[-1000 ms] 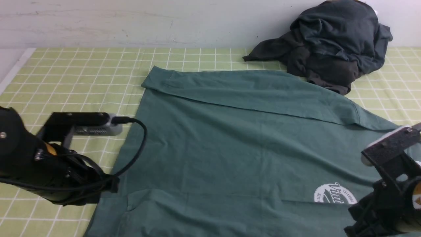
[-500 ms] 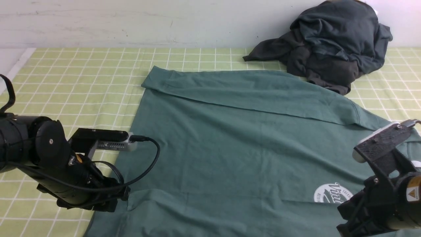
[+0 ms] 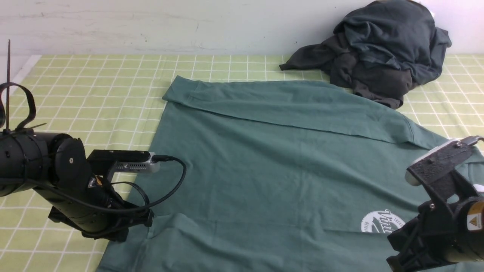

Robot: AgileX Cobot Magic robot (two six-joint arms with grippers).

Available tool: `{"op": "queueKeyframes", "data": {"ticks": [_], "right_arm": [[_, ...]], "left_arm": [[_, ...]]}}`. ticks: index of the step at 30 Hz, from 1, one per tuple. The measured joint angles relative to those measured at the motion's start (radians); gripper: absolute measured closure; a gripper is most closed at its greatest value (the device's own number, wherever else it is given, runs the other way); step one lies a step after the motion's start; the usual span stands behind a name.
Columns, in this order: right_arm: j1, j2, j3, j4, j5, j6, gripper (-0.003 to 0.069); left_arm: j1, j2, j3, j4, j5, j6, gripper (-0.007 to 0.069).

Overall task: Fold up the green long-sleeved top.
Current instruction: Use the left arm to clamp the cuff closest to it, then use the left arm to drag and place the cuff at the centered position on the left edge of the fabric, then use the left arm to clamp the cuff farthest from it

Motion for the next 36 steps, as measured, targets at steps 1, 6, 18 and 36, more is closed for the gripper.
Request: {"op": "queueKeyframes", "data": {"ticks": [1,6,18,36], "right_arm": [[0.0,0.0,0.0,0.0,0.0,0.0,0.0667],[0.0,0.0,0.0,0.0,0.0,0.0,0.0667],[0.0,0.0,0.0,-0.001,-0.002,0.0,0.0667],[0.0,0.0,0.0,-0.003,-0.023,0.001,0.0667]], "left_arm": [[-0.006,-0.004,-0.018,0.0,0.011,0.005,0.0613],[-0.053,-0.05,-0.116,0.0,0.059,0.051,0.0615],[-0.073,-0.034,-0.531,0.08,-0.006,0.077,0.0615],[0.079,0.688,-1.264,0.092,0.172,0.007,0.03]]}}
